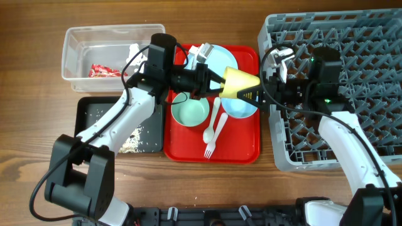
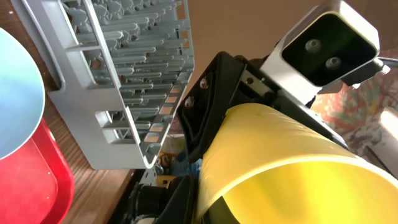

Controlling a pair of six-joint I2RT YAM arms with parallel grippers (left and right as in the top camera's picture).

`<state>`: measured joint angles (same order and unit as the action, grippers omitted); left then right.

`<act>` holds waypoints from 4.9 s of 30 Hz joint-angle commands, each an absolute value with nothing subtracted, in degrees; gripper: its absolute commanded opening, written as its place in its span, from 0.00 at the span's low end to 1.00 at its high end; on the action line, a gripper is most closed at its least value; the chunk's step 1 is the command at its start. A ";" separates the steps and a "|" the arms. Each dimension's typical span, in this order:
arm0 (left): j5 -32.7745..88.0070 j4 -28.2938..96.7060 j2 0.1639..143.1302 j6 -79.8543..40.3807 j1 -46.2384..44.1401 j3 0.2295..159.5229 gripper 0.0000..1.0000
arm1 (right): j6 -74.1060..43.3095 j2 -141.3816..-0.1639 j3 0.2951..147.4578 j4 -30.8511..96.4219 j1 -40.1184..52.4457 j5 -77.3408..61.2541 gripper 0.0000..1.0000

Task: Sort waste into correct bins and load items into the dishwasher rack
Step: 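Hand the yellow cup from the left gripper to the right gripper, then place the yellow cup upside down in the grey rack with right gripper, then move the right gripper back to the light-blue bowl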

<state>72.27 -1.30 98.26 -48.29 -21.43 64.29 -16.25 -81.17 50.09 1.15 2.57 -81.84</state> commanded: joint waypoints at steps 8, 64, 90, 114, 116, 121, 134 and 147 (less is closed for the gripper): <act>70.63 -1.72 98.28 -50.43 -21.21 64.53 0.04 | -16.67 -81.43 51.05 0.69 2.66 -83.40 0.66; 24.95 38.65 88.49 -23.94 -13.54 64.53 0.59 | -11.94 -75.57 65.14 39.35 0.08 -30.39 0.05; 15.33 43.33 82.08 -23.94 -13.61 64.53 0.63 | -17.17 -92.68 86.04 65.30 -43.99 1.30 0.04; 15.33 37.95 82.32 -21.17 -17.12 64.53 0.78 | -14.76 -97.82 85.93 65.60 -43.81 -12.14 0.95; 15.31 35.38 82.81 -21.17 -18.94 64.53 0.78 | -13.52 -95.94 85.93 65.63 -42.65 -14.52 0.95; 14.02 26.20 86.00 -21.19 -24.86 64.53 0.78 | -10.46 -88.88 85.93 65.60 -35.33 -16.82 0.95; 5.67 33.63 90.70 -26.83 -26.00 64.53 0.92 | -3.38 -86.89 85.60 60.62 1.72 -16.25 0.92; 5.91 43.09 89.45 -29.41 -19.00 64.53 0.96 | -12.53 -105.78 85.58 56.97 17.56 -3.68 0.89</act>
<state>6.44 43.11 91.18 -28.62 -19.14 64.25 -7.64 -100.92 84.90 57.08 17.10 -8.19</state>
